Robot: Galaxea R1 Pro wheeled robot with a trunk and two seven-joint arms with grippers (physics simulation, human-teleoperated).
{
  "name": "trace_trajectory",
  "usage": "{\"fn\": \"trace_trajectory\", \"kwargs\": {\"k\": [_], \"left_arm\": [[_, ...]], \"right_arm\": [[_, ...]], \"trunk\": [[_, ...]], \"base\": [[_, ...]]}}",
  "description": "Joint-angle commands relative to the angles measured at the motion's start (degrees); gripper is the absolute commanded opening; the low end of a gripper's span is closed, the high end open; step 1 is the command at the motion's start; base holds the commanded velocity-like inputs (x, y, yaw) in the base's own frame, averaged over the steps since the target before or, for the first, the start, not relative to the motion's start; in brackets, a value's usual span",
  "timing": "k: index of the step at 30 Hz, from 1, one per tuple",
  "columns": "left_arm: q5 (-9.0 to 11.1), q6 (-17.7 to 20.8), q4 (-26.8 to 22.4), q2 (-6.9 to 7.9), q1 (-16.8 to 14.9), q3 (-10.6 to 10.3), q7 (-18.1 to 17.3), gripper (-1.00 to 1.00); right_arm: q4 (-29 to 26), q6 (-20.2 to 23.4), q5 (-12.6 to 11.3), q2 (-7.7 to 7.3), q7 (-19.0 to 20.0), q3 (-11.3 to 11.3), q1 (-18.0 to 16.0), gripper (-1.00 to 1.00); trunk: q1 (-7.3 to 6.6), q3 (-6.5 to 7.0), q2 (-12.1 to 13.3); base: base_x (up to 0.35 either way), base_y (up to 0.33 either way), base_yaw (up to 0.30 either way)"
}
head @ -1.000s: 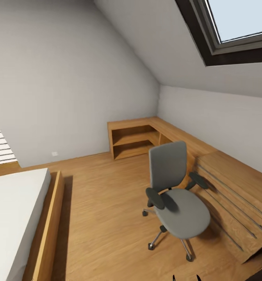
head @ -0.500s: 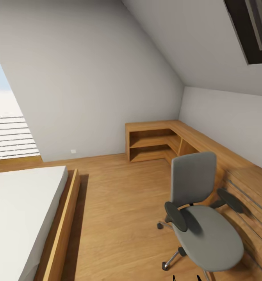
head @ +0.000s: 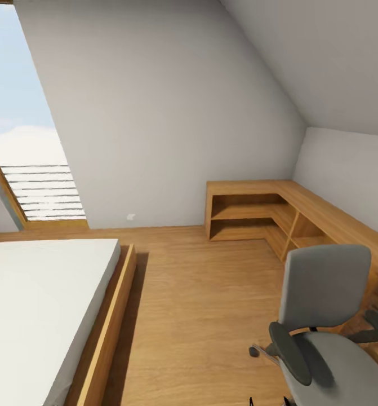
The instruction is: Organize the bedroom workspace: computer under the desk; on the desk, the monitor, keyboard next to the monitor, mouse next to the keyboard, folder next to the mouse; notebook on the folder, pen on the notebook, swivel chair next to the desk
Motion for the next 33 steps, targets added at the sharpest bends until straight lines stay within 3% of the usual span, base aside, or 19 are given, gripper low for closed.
{"fn": "trace_trajectory", "kwargs": {"k": [1,14,33], "left_arm": [[0.2,0.0,-0.2,0.01,0.0,-0.5,0.4,1.00],[0.1,0.2,-0.1,-0.02,0.0,-0.6,0.4,1.00],[0.1,0.2,-0.1,0.01,0.0,-0.6,0.4,1.00]], "right_arm": [[0.1,-0.1,-0.2,0.04,-0.3,0.5,-0.1,1.00],[0.1,-0.1,-0.3,0.08,0.0,0.5,-0.1,1.00],[0.1,-0.1,-0.3,0.04,0.0,0.5,-0.1,1.00]], "trunk": [[0.05,-0.11,-0.1],[0.05,-0.11,-0.1],[0.05,-0.11,-0.1]], "base": [[0.121,0.000,0.237],[0.060,0.000,0.064],[0.296,0.037,0.002]]}}
